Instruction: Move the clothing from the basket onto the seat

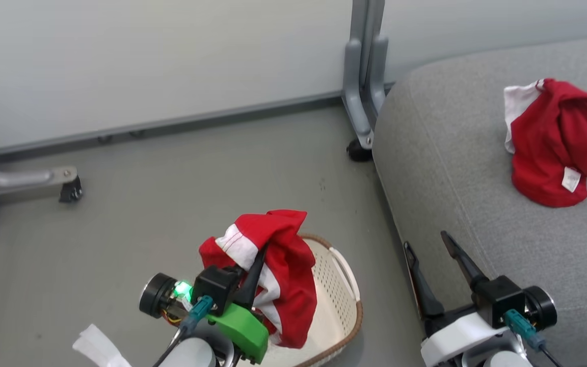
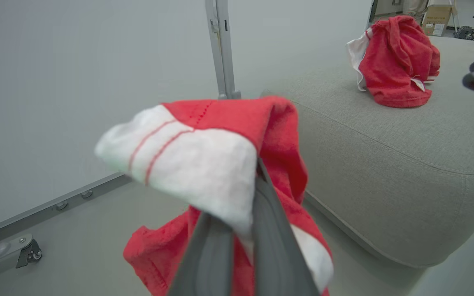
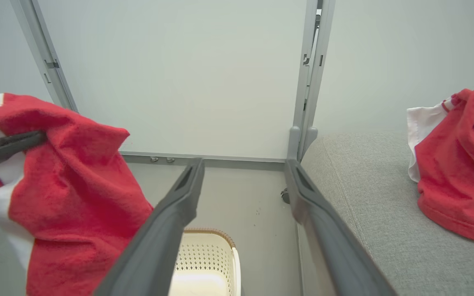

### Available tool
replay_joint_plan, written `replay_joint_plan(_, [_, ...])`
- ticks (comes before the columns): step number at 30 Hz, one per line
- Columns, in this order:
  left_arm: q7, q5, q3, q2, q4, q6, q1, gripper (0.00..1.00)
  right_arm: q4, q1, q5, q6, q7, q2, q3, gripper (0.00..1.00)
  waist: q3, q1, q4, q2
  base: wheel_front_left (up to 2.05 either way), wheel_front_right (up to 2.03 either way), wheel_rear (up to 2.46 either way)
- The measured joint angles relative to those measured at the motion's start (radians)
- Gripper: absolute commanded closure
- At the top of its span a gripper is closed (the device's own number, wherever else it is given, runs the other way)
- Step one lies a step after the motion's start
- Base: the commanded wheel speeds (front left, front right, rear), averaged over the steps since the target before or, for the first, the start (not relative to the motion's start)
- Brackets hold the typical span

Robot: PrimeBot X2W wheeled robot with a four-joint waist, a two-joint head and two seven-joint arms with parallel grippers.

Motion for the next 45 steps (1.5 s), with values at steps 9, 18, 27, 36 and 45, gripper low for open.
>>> replay_joint_plan(9, [0.0,0.056,0.036,0.026,-0.154,0.027,0.059,1.0,-0.001,0.062,0.017,0.0,0.0,0.0,0.014,0.0,-0.108,0.0,0.006,0.0,0.0,0.0,0.0])
replay_joint_plan(18, [0.026,0.081,0.024,0.05,-0.26,0.034,0.049,1.0,-0.005,0.079,0.019,0.0,0.0,-0.002,0.077,0.0,-0.126,0.0001,0.025,0.0,0.0,0.0,0.0])
replay_joint_plan(27, [0.088,0.107,-0.028,0.025,-0.318,0.01,-0.024,1.0,-0.01,0.034,0.105,0.0,0.0,0.0,0.299,0.0,-0.125,0.0,0.028,0.0,0.0,0.0,0.0])
replay_joint_plan(36, [0.129,0.115,-0.068,-0.02,-0.336,-0.004,-0.077,1.0,0.001,-0.042,0.082,0.0,0.0,0.001,0.349,0.0,-0.109,0.0001,0.033,0.0,0.0,0.0,0.0])
replay_joint_plan(45, [0.14,0.123,-0.081,-0.034,-0.366,-0.012,-0.123,1.0,0.098,-0.043,0.013,0.0,0.0,-0.001,0.294,0.1,-0.088,0.0001,0.047,0.0,0.0,0.0,0.0])
